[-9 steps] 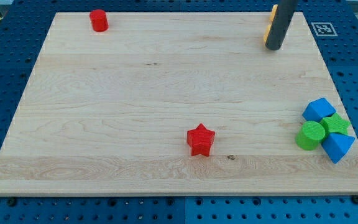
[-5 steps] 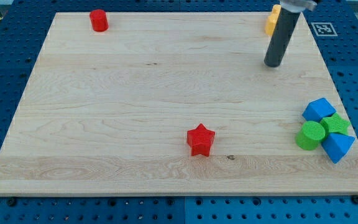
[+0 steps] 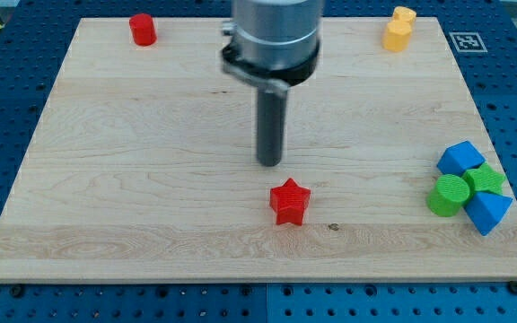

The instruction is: Slide the red star below to the yellow hexagon

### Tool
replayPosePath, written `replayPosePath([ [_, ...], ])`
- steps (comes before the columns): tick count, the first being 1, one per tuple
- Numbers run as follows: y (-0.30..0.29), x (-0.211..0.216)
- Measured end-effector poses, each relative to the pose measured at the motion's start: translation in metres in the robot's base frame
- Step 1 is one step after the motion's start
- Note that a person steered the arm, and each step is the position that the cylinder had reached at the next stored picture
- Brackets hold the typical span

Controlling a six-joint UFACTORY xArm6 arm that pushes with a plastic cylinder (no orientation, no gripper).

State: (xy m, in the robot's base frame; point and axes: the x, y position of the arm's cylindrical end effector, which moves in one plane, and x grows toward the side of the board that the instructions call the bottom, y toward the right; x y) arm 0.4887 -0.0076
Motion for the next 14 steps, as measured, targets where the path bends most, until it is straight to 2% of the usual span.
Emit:
replayPosePath([
  [2,-0.018,0.08],
  [3,0.004,0.091],
  [4,0.013,0.06],
  [5,0.037,0.056],
  [6,0.05,0.075],
  [7,0.079,0.066],
  [10,0.165,0.014],
  [14,0.064,-0.138],
])
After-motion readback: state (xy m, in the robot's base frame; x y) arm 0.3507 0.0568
